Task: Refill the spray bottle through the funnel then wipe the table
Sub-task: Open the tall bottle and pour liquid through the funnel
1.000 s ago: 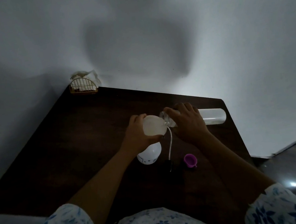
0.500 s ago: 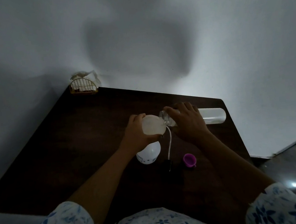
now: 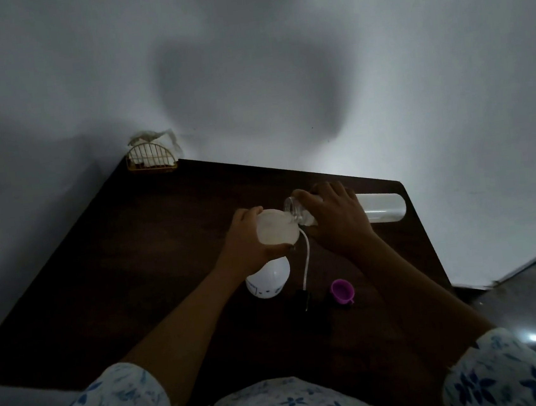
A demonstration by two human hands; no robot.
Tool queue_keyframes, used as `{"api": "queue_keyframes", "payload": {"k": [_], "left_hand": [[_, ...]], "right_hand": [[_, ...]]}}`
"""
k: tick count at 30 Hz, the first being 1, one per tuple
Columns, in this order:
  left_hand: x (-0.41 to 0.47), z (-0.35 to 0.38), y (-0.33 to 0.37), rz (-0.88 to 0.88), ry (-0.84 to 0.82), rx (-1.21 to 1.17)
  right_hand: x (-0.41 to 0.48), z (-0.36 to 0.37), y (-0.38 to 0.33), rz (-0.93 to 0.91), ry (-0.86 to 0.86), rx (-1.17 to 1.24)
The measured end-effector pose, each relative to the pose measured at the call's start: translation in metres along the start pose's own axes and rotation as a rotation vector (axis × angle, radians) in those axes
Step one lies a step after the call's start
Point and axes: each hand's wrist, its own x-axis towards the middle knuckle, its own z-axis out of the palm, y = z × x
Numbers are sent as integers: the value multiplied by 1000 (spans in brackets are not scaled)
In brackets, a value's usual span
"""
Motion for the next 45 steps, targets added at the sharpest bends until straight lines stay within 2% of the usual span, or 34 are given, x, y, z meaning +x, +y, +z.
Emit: {"api": "queue_keyframes", "payload": {"k": [45], "left_hand": [[1, -2, 4, -7, -21, 0]], "right_hand": [[4, 1, 1, 2, 24, 3]]}}
